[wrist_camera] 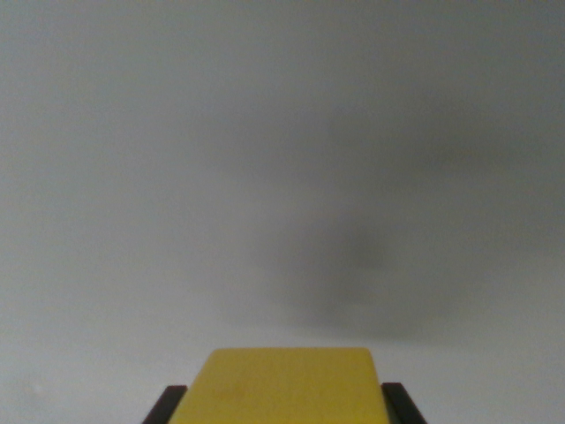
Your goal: Pick yellow cube
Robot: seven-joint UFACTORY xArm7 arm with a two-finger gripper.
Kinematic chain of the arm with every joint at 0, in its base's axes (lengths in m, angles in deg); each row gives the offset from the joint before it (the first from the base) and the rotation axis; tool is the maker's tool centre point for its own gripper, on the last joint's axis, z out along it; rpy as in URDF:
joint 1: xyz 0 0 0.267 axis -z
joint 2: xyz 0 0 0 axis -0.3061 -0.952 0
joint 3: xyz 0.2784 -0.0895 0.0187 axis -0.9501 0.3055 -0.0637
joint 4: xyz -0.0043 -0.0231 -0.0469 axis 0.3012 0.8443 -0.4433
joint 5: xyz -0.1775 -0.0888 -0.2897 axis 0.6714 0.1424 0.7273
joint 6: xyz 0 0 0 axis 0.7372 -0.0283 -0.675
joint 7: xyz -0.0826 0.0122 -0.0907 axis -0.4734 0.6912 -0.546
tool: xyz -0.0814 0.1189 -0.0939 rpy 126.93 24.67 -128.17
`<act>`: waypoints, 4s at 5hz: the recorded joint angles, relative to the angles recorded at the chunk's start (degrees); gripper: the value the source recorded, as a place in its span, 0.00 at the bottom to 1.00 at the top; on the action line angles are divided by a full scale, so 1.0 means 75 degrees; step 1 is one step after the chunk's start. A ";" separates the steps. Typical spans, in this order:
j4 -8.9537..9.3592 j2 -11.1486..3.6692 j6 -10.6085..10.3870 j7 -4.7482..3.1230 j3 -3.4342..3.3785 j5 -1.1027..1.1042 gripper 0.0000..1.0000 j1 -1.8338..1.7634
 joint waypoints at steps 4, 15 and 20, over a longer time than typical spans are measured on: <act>-0.0439 0.0206 0.0643 0.0057 0.0015 0.0044 1.00 -0.0004; -0.1659 0.0779 0.2428 0.0217 0.0058 0.0166 1.00 -0.0015; -0.2358 0.1107 0.3451 0.0308 0.0082 0.0236 1.00 -0.0021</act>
